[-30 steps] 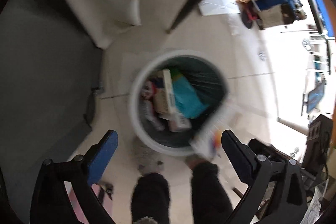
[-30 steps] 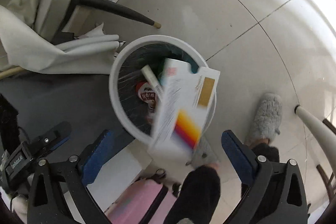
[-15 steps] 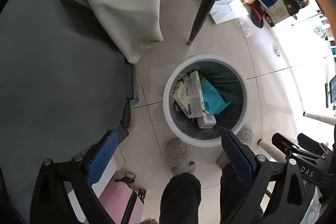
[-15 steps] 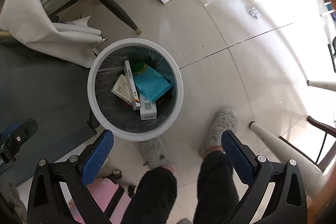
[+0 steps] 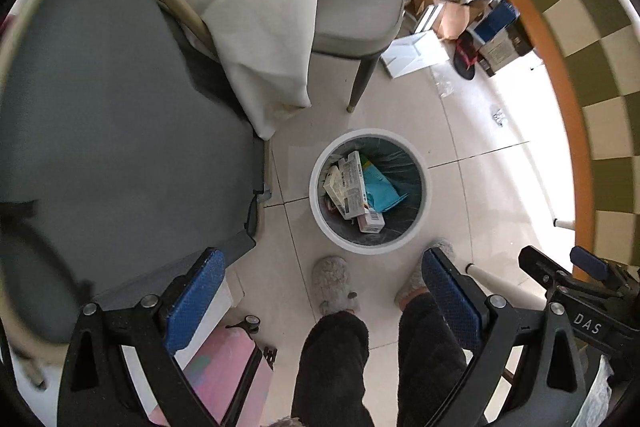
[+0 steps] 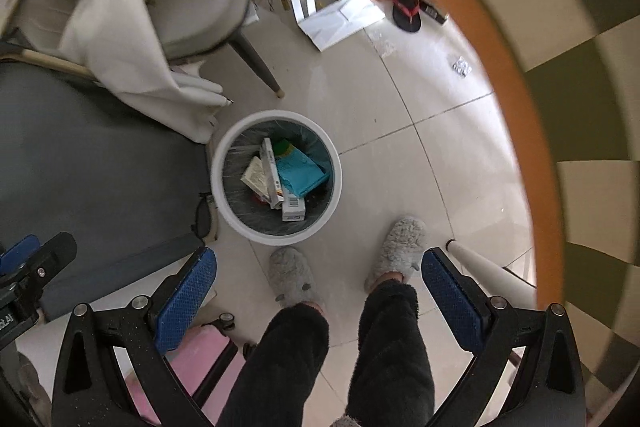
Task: Collect trash
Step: 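Move both tools back over the table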
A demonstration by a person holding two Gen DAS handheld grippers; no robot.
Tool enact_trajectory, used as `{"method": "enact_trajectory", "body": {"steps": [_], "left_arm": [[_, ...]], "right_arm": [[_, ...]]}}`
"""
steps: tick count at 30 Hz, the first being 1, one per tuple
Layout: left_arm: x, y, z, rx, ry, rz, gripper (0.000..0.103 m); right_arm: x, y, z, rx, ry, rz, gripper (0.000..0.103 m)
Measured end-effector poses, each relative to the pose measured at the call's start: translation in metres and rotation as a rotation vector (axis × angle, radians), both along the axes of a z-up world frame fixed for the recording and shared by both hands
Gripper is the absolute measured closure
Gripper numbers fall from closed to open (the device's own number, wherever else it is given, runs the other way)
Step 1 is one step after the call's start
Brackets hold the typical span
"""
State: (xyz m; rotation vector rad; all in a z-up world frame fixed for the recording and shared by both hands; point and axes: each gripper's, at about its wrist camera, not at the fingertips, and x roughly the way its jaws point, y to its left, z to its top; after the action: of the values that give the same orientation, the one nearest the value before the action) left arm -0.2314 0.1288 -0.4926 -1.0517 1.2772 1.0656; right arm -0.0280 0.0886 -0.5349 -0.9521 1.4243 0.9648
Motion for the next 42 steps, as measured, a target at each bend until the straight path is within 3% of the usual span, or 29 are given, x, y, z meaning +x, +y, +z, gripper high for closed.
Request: {"method": "enact_trajectory", "body": {"steps": [10,16,19,25,29,36,42], "left_arm": [[0.004,-0.024,0.114,0.062,0.007,-0.054,0.002],[0.026,-0.029,0.189,0.192,0.023,-0.107,0.003],[0.057,-0.019,0.221,0.259,0.013,-0.151,0.002],[0.154,0.0,0.26,0.371,0.009,-0.289,0.002],[0.247,0.008,0.271,0.394,-0.009,-0.396,0.0],[0.438,0.021,0.252,0.319,-0.037,-0.603,0.0],[0.582,0.033,0.211,0.187,-0.073,-0.689,0.0]], "right_arm": [[-0.007,-0.02,0.133,0.07,0.059,0.009,0.0],[0.008,-0.029,0.197,0.15,0.157,-0.081,0.0],[0.033,-0.029,0.226,0.216,0.175,-0.147,0.0],[0.133,-0.038,0.27,0.311,0.128,-0.326,0.0],[0.233,-0.062,0.287,0.325,0.069,-0.473,0.0],[0.429,-0.124,0.278,0.258,-0.044,-0.734,0.0],[0.564,-0.156,0.238,0.161,-0.124,-0.835,0.0]]}}
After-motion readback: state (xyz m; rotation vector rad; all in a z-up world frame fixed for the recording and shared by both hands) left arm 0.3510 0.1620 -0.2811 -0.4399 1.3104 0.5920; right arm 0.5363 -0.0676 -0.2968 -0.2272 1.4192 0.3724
